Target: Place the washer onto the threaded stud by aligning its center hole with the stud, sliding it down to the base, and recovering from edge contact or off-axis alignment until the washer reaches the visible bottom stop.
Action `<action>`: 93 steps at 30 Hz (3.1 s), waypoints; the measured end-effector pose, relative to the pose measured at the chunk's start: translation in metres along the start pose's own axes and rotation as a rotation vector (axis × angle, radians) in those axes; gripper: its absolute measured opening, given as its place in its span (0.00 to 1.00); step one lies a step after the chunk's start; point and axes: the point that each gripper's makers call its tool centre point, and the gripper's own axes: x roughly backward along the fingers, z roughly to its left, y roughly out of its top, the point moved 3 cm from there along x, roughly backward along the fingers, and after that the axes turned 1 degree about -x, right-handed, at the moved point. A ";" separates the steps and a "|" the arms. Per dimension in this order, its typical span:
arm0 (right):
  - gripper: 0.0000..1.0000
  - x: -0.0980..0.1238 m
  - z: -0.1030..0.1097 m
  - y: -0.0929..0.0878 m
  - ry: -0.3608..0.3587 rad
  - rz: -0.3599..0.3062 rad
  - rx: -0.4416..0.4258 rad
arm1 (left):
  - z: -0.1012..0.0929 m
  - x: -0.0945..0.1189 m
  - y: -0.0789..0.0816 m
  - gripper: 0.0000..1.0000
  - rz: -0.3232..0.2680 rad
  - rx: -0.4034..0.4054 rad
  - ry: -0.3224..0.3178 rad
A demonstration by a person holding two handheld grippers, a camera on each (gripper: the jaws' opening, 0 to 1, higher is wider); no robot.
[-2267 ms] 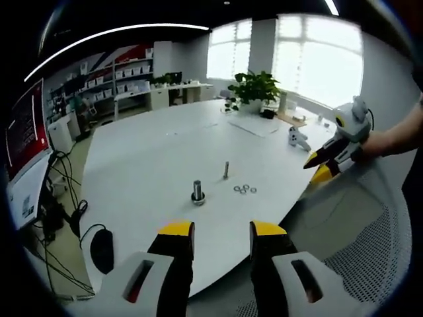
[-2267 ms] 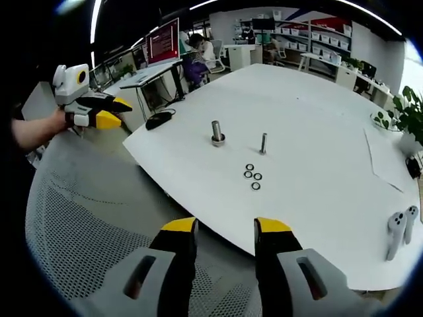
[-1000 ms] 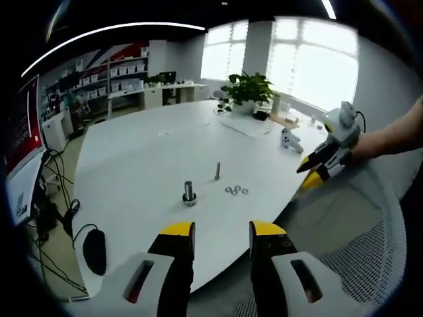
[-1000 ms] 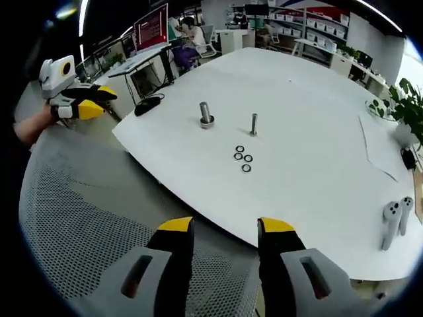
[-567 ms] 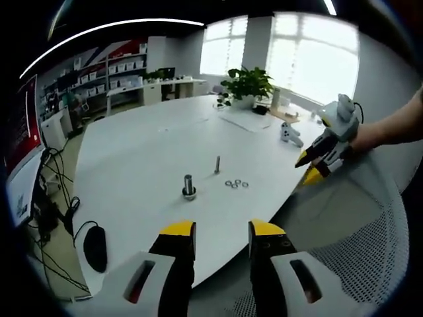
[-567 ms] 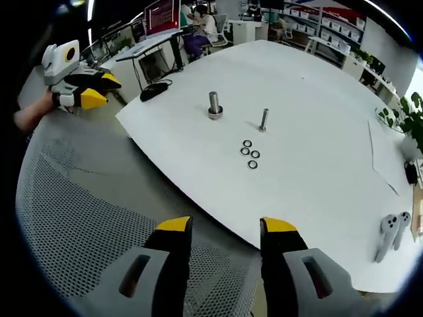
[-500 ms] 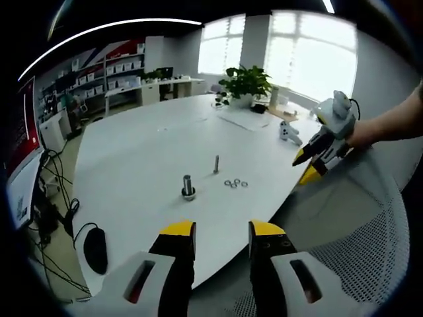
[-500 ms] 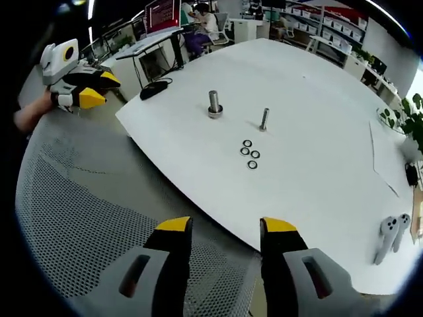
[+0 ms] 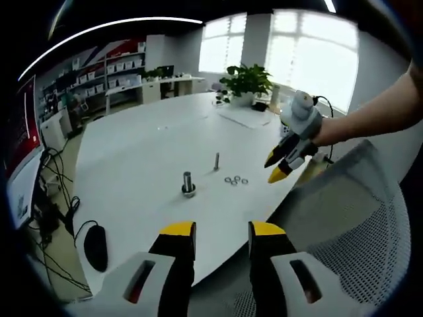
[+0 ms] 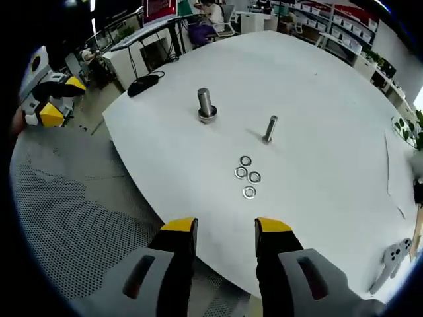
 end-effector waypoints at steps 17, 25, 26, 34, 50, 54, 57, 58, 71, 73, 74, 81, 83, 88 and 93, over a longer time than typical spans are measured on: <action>0.25 -0.043 -0.030 0.009 -0.042 0.083 0.038 | 0.005 0.001 -0.001 0.29 0.000 0.022 0.010; 0.24 -0.051 -0.028 0.009 -0.033 0.111 0.071 | 0.006 0.002 0.001 0.29 -0.008 0.021 0.008; 0.24 -0.052 -0.028 0.009 -0.030 0.112 0.068 | 0.006 0.001 0.000 0.29 -0.008 0.022 0.009; 0.24 -0.058 -0.023 0.006 -0.014 0.149 0.118 | 0.005 0.001 0.002 0.29 -0.009 0.012 0.001; 0.24 -0.062 -0.023 0.008 -0.007 0.238 0.192 | 0.002 0.000 0.001 0.29 -0.004 0.012 -0.012; 0.21 -0.063 -0.026 0.009 0.014 0.318 0.285 | 0.001 0.000 0.000 0.29 0.003 0.006 -0.012; 0.19 -0.065 -0.028 0.010 0.014 0.348 0.304 | 0.002 0.000 0.000 0.29 0.002 0.007 -0.011; 0.18 -0.065 -0.028 0.011 0.010 0.359 0.308 | 0.002 0.000 0.000 0.29 0.003 0.008 -0.010; 0.15 -0.065 -0.025 0.011 -0.044 0.369 0.308 | 0.002 0.000 -0.001 0.29 0.007 -0.001 -0.001; 0.15 -0.065 -0.025 0.009 -0.065 0.363 0.319 | 0.002 0.000 -0.002 0.29 0.010 0.003 -0.004; 0.15 -0.064 -0.023 0.009 -0.068 0.360 0.320 | 0.002 -0.001 -0.003 0.29 0.017 0.002 -0.007; 0.15 -0.064 -0.024 0.009 -0.102 0.328 0.298 | 0.002 0.000 -0.002 0.29 0.008 0.003 -0.007; 0.15 -0.064 -0.024 0.009 -0.117 0.311 0.299 | 0.001 -0.001 -0.002 0.29 0.013 -0.002 -0.007; 0.14 -0.061 -0.026 0.007 -0.132 0.237 0.183 | 0.003 0.000 -0.002 0.28 0.007 0.007 0.000; 0.14 -0.061 -0.026 0.008 -0.122 0.227 0.198 | 0.004 0.001 -0.001 0.29 0.004 -0.009 0.012</action>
